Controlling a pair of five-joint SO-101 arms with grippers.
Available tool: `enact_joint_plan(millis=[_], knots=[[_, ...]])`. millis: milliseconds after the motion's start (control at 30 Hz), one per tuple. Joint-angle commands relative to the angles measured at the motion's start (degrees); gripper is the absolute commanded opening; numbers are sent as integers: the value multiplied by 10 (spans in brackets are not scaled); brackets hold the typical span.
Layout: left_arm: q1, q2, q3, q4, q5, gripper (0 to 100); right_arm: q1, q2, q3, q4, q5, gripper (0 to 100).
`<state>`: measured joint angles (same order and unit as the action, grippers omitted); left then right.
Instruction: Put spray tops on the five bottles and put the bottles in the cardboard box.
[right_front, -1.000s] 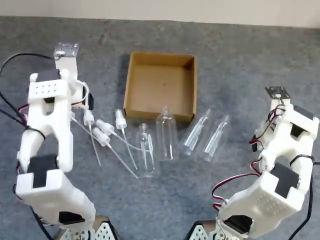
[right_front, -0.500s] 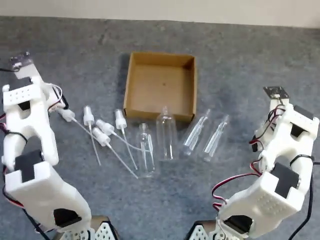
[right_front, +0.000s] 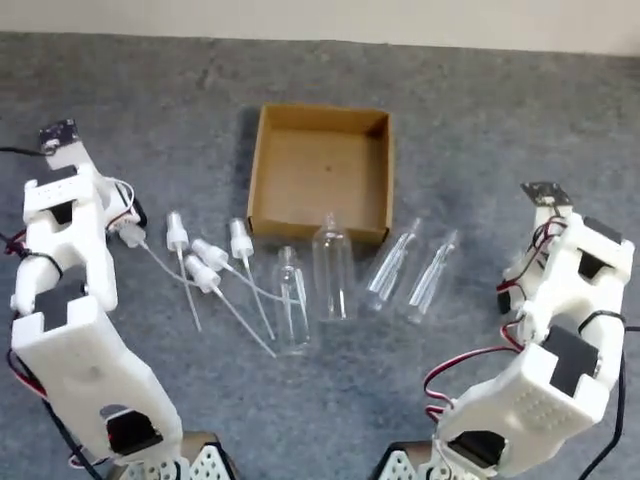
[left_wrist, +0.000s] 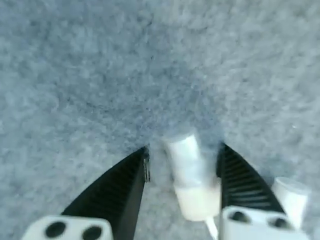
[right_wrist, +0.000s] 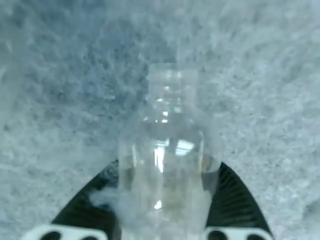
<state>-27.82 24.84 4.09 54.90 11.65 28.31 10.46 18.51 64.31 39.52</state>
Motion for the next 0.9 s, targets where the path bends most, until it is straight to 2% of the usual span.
enact_joint_plan(millis=[0, 67, 133, 233, 433, 533, 667, 800, 867], knots=[[14, -23, -22, -7, 4, 61, 4, -10, -3, -4, 7, 124], [14, -48, -22, -6, 3, 5, 5, -10, -3, -4, 7, 124], [15, -83, -22, -4, -5, 6, 7, -11, -3, -4, 7, 124], [25, -141, -30, 31, -69, 3, 7, -11, -3, -4, 8, 124], [64, -224, -75, 212, -206, 3, 7, -11, -2, -4, 8, 124], [106, -251, -63, 306, -285, 3, 6, -11, -2, -4, 8, 124], [165, -308, 7, 367, -325, 3, 5, -11, -2, -3, 8, 124], [240, -415, 157, 362, -381, 3, 7, -11, -1, -3, 8, 124], [272, -472, 247, 318, -396, 3, 7, -10, -1, -3, 8, 124]])
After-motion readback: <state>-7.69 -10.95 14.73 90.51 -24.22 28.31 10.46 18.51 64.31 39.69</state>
